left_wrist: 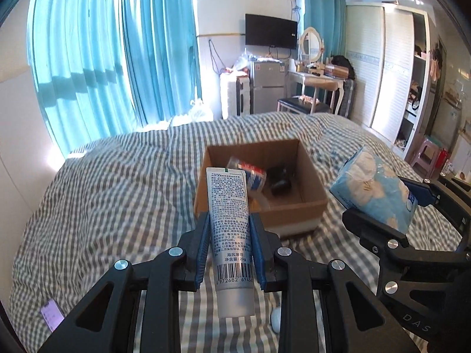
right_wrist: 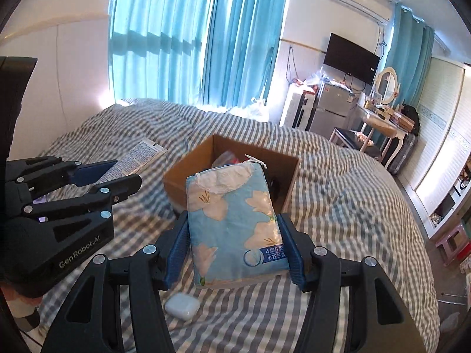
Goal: Organize objects
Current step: 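Carry the white tube and tissue pack over the box with both tools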
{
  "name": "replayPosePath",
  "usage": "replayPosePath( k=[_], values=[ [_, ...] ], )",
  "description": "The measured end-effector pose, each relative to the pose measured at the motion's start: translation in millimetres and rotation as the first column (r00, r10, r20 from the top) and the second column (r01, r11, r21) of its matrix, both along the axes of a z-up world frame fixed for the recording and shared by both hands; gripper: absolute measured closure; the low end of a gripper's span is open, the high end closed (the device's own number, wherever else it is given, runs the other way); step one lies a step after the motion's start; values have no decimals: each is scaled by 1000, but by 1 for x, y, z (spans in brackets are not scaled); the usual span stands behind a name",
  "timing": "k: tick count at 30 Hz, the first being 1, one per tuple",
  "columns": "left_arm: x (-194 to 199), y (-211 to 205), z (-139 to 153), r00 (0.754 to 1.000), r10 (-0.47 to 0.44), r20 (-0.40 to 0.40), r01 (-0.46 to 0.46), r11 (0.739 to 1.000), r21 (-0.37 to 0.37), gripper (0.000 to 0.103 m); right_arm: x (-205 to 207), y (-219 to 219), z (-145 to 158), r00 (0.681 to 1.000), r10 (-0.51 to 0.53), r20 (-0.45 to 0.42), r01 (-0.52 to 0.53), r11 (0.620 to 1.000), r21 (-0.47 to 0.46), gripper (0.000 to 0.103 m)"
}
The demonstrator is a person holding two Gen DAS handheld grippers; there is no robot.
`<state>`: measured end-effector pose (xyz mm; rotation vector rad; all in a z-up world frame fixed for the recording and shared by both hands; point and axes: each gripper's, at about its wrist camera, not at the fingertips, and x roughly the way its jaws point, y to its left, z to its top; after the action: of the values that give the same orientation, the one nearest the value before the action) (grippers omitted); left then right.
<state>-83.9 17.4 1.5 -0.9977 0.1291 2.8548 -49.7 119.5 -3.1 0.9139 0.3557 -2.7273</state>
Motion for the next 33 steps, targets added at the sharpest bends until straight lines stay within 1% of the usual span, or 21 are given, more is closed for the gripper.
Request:
replayPosePath(
  k=[3, 8, 13, 18, 22, 25, 27, 29, 33],
  values=[
    [-18, 1, 8, 1000, 0, -9, 0, 1000, 2, 77, -20, 1, 11, 1000, -5, -10, 5, 1000, -9, 46],
    [-45, 3, 14, 1000, -8, -23, 8, 1000, -14, 77, -54, 4, 31, 1000, -7, -23, 7, 1000, -25, 46],
    [-83, 6, 18, 1000, -17, -14, 17, 1000, -22, 77, -92, 7, 48, 999, -18, -41, 17, 999, -27, 46],
    [-125, 10, 14, 1000, -19, -1, 18, 1000, -23, 77, -134, 9, 49, 999, -30, -26, 29, 999, -42, 46],
    [-158, 18, -1, 999, -27, 32, 28, 999, -32, 77, -176, 8, 32, 999, -38, 16, 38, 998, -49, 46],
    [-184, 20, -22, 996, -36, 76, 38, 999, -26, 77, -204, 5, 14, 998, -41, 57, 44, 998, -52, 46],
    [-203, 23, -41, 993, -46, 110, 49, 998, -28, 77, -223, 3, -3, 995, -41, 88, 45, 998, -51, 46],
    [-214, 23, -57, 989, -56, 136, 59, 998, -23, 77, -242, 1, -22, 992, -42, 117, 46, 999, -28, 46],
    [-237, 21, -90, 975, -72, 212, 69, 997, 23, 77, -263, 4, -57, 984, -44, 171, 46, 999, -8, 46]
  ],
)
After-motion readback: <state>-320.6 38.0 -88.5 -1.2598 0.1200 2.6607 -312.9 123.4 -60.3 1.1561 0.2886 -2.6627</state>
